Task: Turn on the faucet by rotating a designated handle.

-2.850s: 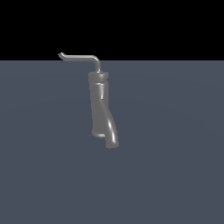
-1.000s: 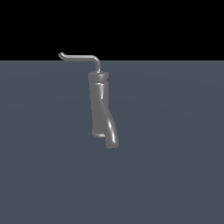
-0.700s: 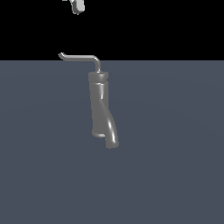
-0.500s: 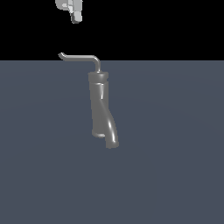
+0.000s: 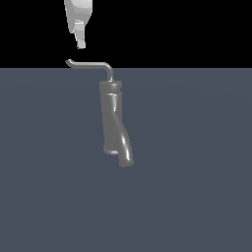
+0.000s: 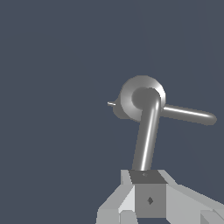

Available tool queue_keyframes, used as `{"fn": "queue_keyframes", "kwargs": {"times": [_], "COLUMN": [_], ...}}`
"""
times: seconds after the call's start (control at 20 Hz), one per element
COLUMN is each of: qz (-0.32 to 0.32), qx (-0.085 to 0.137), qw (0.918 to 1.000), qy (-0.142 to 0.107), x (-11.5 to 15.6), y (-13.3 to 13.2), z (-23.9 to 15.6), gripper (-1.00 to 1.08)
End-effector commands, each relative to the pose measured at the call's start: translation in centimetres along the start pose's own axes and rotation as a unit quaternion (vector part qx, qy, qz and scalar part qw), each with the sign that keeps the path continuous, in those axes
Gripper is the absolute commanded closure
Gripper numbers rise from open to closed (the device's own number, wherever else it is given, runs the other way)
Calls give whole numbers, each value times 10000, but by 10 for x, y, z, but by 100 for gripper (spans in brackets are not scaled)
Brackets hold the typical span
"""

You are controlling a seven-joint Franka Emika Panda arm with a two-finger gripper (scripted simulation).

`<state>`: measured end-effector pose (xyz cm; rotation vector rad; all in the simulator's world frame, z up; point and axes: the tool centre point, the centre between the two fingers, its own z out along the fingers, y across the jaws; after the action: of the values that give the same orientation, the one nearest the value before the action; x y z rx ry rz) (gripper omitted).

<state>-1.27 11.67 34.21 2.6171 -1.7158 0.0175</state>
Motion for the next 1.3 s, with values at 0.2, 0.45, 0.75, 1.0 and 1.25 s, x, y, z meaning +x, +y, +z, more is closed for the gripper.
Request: {"fn": "queue_keyframes", "kwargs": {"times": [0.2, 0.45, 0.75, 1.0, 1.25], "qz": [536, 788, 915, 913, 913], "qx": [10, 12, 13, 11, 11], "qw": [9986, 9969, 9958, 9958, 9958], "qy": [-44, -68, -81, -82, -82], "x": [-8, -13, -15, -15, -19], "y": [-22, -32, -36, -36, -22], "z": [24, 35, 41, 41, 42], "gripper": [108, 108, 108, 108, 108]}}
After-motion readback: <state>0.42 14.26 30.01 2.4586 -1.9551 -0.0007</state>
